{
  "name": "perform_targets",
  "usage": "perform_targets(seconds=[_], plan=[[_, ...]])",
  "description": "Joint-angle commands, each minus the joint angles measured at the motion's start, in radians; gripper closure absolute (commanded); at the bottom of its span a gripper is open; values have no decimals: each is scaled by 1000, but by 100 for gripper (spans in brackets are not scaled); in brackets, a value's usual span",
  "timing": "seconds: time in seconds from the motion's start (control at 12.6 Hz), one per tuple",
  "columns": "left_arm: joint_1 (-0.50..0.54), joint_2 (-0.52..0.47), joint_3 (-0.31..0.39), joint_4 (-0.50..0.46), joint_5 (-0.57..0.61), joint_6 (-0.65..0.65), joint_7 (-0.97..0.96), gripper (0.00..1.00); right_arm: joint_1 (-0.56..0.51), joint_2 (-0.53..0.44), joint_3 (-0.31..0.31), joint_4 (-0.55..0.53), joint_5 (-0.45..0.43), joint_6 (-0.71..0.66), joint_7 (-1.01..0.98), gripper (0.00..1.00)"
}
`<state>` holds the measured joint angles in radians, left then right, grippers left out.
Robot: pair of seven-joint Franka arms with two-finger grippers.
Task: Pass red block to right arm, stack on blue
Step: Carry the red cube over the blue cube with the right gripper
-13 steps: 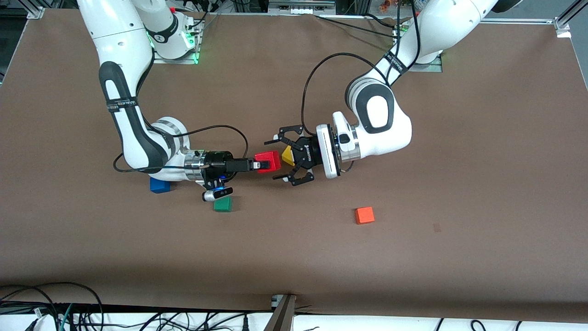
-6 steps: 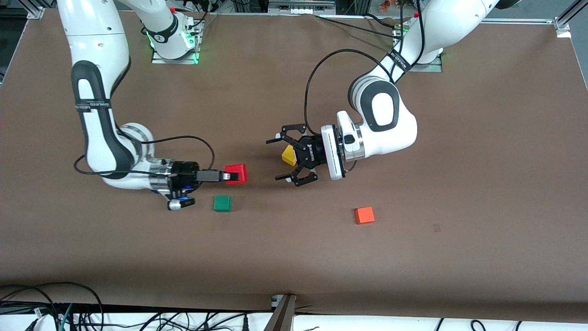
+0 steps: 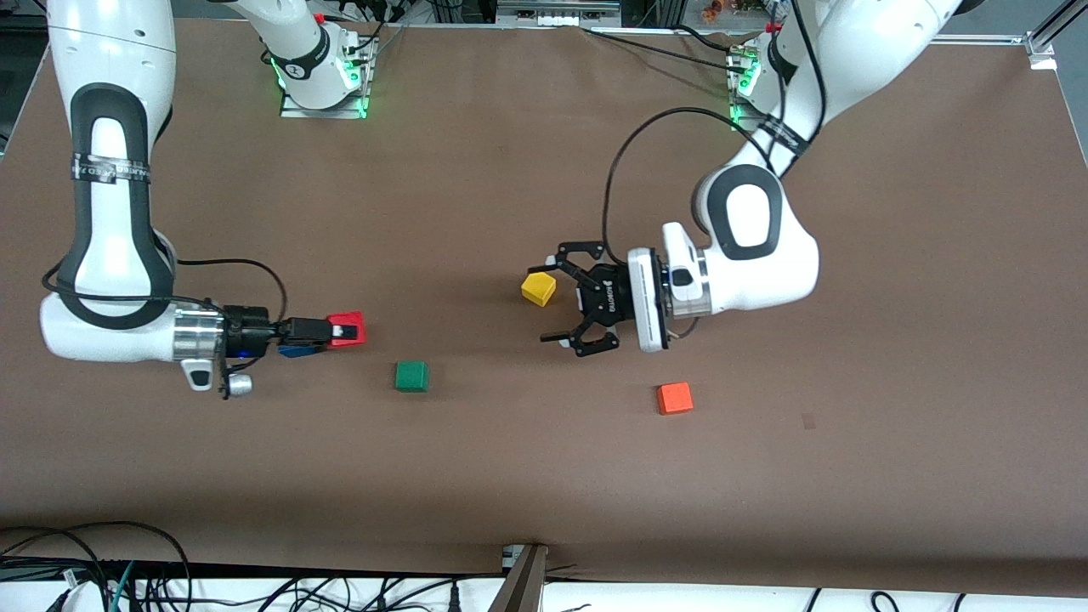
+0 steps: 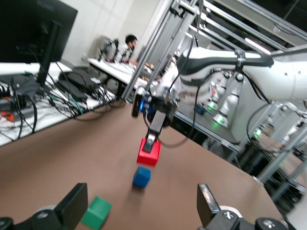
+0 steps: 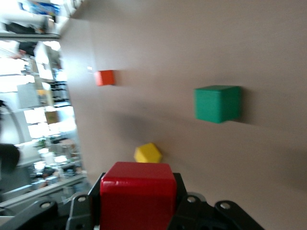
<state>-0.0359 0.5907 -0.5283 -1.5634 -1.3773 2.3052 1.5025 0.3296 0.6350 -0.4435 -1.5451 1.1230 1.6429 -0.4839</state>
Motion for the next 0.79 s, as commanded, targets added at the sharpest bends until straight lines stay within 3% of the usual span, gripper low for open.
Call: perform_targets(seconds=[0.0,0.24,0.4,0.71], plan=[[51,-52,2,-9,171,-105,-179,0,9,-15,-44,45,-200,3,-15,78],[59,-88,2,-9,393,-151,-419,0,12,-20,-84,43,-360,58,-71,78],[71,-89,4,-4,483,-228,-536,0,19,-26,-86,34,-499,124,-71,77],[117,-98,13,-1,640,-416,-732,0,45,-34,-86,2,-661,230,-71,77]])
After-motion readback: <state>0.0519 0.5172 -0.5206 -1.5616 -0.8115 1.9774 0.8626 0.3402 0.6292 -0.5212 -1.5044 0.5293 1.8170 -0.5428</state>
